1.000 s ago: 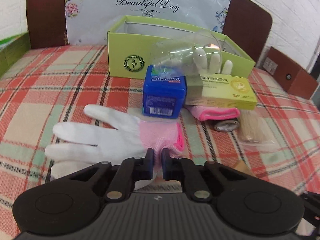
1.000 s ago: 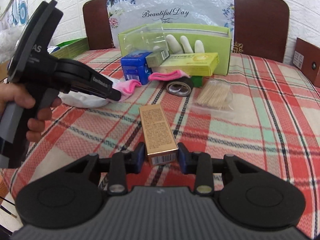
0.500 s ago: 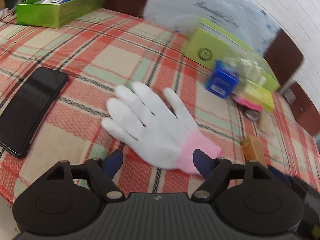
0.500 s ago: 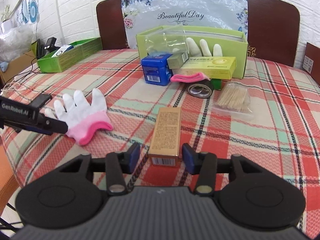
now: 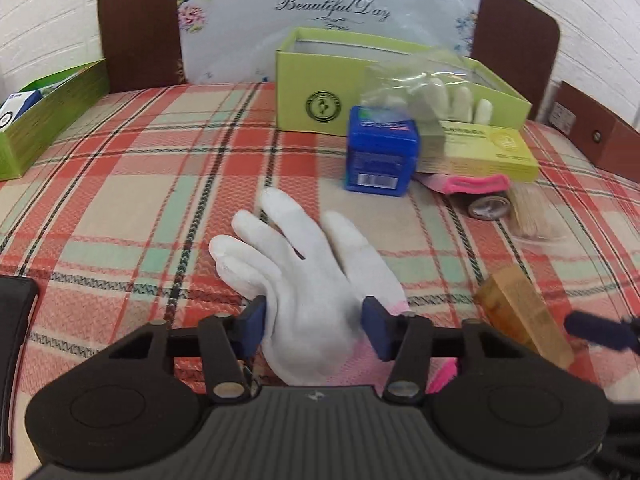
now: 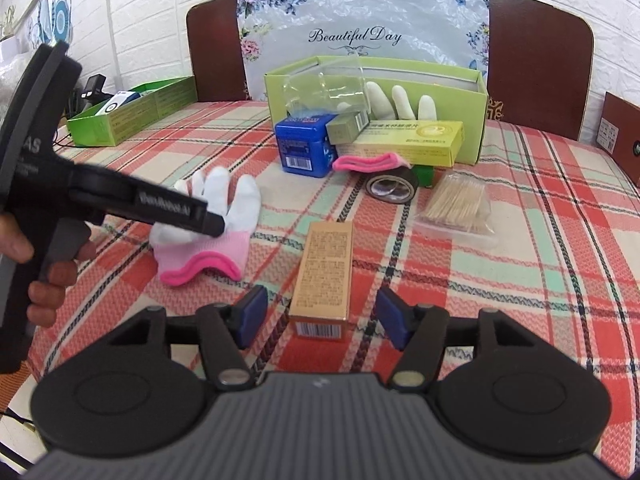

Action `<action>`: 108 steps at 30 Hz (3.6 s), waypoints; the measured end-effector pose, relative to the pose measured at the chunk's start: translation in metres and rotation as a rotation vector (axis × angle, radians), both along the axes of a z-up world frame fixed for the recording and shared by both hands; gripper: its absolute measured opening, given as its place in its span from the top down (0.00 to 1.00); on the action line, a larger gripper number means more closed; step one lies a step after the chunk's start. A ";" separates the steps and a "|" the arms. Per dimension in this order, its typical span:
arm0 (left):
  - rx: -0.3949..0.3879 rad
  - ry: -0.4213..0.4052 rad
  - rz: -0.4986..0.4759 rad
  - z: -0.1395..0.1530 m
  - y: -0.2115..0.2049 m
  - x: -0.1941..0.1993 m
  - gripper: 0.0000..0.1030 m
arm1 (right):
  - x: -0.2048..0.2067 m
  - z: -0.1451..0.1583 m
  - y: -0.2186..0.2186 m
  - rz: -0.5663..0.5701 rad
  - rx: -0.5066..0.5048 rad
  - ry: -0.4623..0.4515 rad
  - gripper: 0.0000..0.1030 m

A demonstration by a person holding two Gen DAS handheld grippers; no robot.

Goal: Organize objects
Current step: 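Grasp white pink-cuffed glove with left tool while right tool grasps tall gold box, then carry glove and gold box into the green box and release both, then withdraw both tools from the green box toward the remaining items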

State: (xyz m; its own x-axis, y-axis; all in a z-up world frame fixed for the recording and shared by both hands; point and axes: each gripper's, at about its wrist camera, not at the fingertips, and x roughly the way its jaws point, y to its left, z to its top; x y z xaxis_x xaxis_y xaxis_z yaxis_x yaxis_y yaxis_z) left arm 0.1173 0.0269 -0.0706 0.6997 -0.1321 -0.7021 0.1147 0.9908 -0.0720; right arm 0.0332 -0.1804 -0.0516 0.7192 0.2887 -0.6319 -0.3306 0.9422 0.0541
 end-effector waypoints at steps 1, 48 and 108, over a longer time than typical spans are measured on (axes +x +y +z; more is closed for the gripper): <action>-0.006 -0.004 -0.001 0.000 0.001 -0.002 0.48 | 0.002 0.001 0.001 -0.002 -0.004 -0.006 0.42; -0.324 -0.226 -0.116 0.162 -0.032 0.156 0.88 | 0.151 0.137 -0.020 -0.044 0.091 -0.257 0.71; -0.150 -0.151 -0.042 0.070 -0.023 0.022 0.17 | 0.066 0.053 -0.036 -0.164 0.054 -0.146 0.00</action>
